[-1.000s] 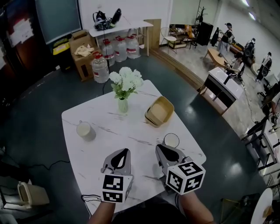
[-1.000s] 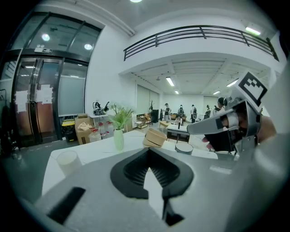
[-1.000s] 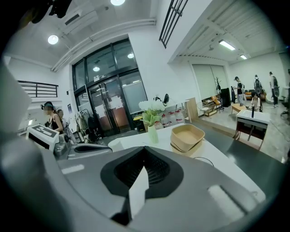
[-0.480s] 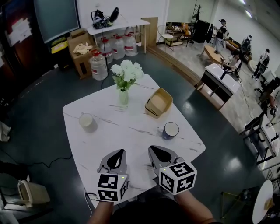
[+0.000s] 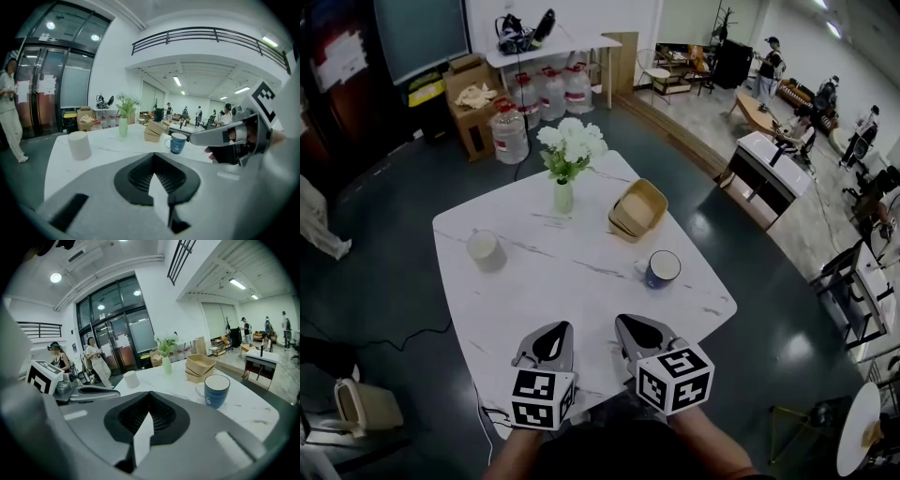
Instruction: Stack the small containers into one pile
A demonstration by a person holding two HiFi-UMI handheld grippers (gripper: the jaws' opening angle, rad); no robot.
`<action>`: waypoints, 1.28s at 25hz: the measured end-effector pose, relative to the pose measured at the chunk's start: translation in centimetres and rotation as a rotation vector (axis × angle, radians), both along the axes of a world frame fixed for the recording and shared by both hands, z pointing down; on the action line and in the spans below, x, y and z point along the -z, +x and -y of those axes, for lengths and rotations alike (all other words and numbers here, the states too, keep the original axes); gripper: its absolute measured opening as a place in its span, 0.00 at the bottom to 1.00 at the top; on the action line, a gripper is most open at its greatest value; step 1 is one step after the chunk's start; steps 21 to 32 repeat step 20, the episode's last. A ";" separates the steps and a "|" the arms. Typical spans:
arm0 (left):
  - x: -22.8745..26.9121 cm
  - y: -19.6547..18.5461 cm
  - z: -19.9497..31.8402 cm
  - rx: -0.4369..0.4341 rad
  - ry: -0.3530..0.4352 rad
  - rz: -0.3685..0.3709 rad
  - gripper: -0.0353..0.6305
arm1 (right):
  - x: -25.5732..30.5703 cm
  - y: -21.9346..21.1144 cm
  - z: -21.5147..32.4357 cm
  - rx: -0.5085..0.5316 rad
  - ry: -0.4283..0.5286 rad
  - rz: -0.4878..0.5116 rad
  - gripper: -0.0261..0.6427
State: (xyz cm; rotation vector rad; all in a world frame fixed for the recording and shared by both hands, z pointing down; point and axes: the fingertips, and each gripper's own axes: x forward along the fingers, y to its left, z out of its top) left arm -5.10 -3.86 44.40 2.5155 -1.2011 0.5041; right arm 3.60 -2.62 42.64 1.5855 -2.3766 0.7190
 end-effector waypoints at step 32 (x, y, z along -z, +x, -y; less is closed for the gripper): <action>-0.9 0.4 0.8 -0.017 -0.022 0.009 0.05 | -1.4 -0.2 1.0 0.021 -0.039 0.006 0.04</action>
